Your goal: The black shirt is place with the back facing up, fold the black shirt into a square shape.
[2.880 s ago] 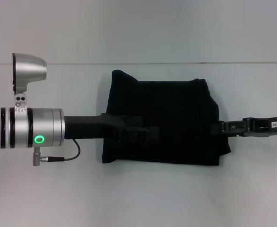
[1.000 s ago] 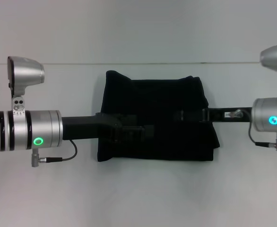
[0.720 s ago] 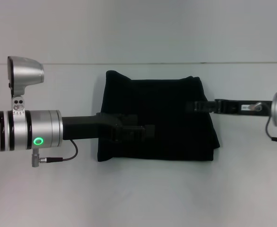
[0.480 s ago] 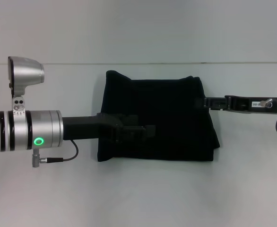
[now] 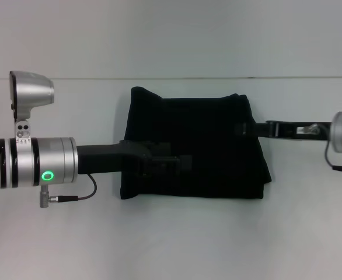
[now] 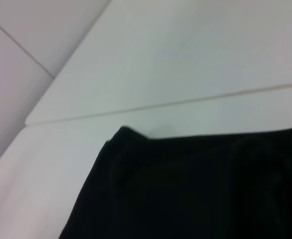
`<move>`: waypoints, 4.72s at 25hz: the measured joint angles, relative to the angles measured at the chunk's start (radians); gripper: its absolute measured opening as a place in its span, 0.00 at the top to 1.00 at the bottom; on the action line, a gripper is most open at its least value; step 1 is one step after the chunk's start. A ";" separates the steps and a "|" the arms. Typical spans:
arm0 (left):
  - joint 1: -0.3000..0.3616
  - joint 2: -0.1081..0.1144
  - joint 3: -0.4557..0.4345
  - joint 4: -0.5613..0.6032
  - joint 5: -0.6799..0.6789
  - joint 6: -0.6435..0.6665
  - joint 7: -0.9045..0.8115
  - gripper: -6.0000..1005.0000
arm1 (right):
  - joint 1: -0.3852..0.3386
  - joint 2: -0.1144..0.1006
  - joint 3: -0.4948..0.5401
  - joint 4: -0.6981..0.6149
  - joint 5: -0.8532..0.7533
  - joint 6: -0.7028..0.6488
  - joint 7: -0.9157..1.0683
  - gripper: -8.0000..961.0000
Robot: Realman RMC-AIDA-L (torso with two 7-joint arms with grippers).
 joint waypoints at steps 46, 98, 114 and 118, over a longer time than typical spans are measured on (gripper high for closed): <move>0.001 -0.002 0.000 -0.009 0.000 0.000 0.003 0.16 | -0.014 -0.019 0.012 -0.059 0.069 -0.215 -0.001 0.17; -0.006 0.022 -0.128 -0.001 -0.038 0.010 0.010 0.14 | -0.065 0.020 -0.050 -0.094 0.277 -0.055 -0.385 0.91; -0.040 0.020 0.049 0.069 -0.038 -0.170 0.261 0.12 | -0.092 0.008 -0.069 -0.225 0.114 -0.172 -0.507 0.38; -0.037 0.012 0.078 0.096 0.008 -0.170 0.265 0.12 | -0.089 0.006 -0.090 -0.244 0.105 -0.173 -0.507 0.18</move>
